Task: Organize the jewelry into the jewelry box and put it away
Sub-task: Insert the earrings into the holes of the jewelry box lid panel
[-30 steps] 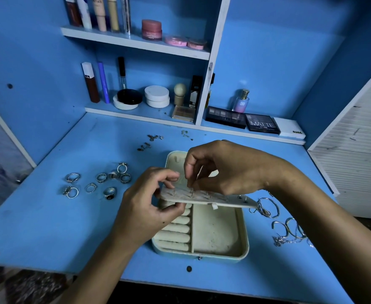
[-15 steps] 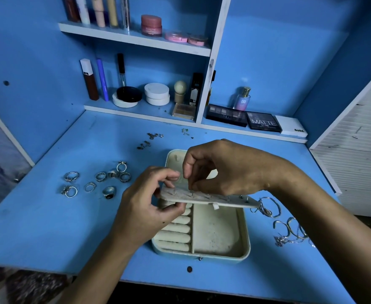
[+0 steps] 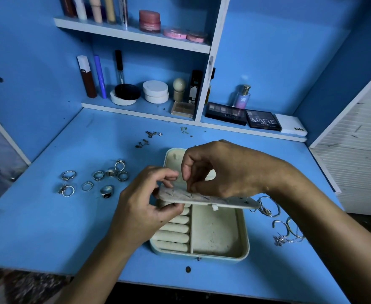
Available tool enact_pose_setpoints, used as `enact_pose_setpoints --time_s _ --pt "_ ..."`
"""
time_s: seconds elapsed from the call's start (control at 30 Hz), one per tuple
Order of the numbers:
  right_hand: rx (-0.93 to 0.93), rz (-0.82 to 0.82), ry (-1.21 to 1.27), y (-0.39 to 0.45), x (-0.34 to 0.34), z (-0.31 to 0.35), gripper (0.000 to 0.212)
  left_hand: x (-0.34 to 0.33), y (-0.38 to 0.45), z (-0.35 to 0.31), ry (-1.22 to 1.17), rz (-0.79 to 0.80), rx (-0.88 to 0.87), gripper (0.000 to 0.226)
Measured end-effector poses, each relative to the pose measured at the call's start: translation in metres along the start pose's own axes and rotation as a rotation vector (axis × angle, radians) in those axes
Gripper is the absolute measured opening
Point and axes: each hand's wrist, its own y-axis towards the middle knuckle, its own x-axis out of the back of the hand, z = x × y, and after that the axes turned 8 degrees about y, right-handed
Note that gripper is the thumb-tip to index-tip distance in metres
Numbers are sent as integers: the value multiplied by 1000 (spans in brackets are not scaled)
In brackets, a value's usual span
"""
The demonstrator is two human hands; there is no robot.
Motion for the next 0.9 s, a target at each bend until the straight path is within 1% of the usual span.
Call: enact_pose_setpoints --time_s 0.1,0.23,0.37,0.47,0.6,0.7,0.8,0.9 --pt "-6 1 71 -1 3 -3 22 -1 2 0 -4 1 12 46" --pt "-70 -82 405 -6 12 -13 17 -1 6 0 11 -3 15 42" --pt "-45 -258 629 -14 23 -37 20 -1 15 0 26 27 66 45" --pt "-18 -390 772 -17 20 -60 18 1 23 -1 26 47 133 46" --pt "30 -632 957 -11 12 -86 23 -2 37 -2 53 57 191 51" --pt "15 -785 1017 -1 3 -100 24 -7 45 1 65 80 215 52" --pt "-20 -851 1029 8 -4 -106 29 -13 53 9 43 100 285 51" --pt "-77 -880 964 11 -9 -102 36 -17 58 18 33 120 339 52"
